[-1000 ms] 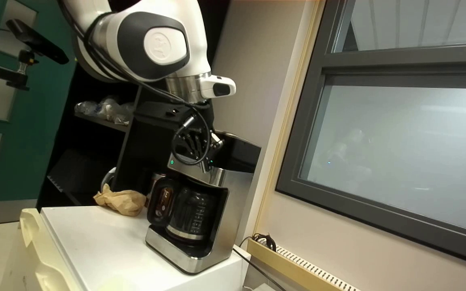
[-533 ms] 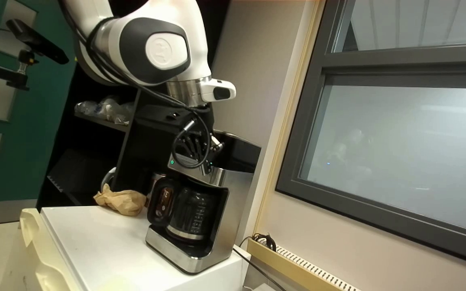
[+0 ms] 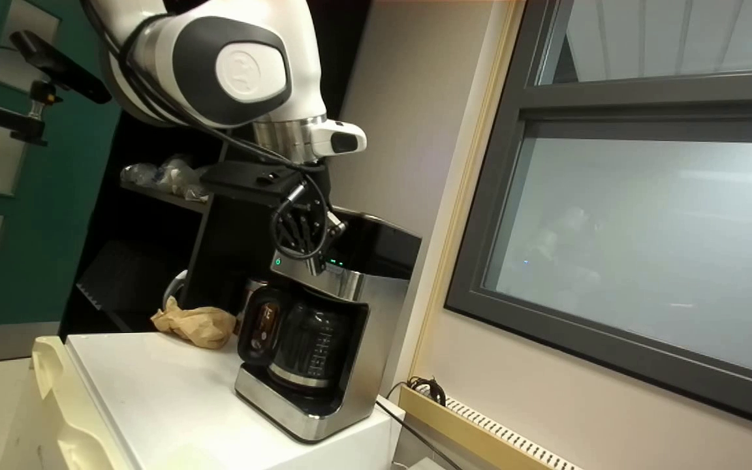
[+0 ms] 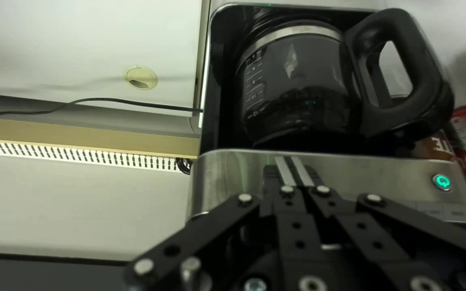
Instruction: Turn on the coffee machine
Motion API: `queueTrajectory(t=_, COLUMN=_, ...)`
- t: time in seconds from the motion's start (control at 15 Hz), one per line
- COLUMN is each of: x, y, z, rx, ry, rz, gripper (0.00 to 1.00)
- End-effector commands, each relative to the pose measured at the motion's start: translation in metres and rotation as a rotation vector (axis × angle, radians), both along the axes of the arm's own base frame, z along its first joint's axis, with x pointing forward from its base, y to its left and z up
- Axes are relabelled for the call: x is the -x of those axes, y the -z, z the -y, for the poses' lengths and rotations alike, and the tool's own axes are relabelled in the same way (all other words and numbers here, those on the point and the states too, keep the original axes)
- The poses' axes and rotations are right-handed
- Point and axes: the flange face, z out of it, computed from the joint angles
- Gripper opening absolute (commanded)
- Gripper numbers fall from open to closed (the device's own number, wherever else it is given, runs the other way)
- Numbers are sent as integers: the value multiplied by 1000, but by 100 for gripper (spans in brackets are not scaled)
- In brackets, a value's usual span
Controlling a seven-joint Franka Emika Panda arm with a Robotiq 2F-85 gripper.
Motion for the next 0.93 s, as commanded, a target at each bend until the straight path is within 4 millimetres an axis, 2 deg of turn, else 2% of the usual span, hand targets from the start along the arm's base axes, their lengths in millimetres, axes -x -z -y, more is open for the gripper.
queueTrajectory(t=0.0, x=41, y=-10, z=-8, rx=26, ry=-75, rz=-4, gripper=3)
queueTrajectory(t=0.47, x=94, y=-2, z=-5, rx=44, ry=-114, rz=-85, gripper=1)
queueTrajectory(t=0.87, x=127, y=1, z=0, rx=54, ry=-140, rz=-107, gripper=1)
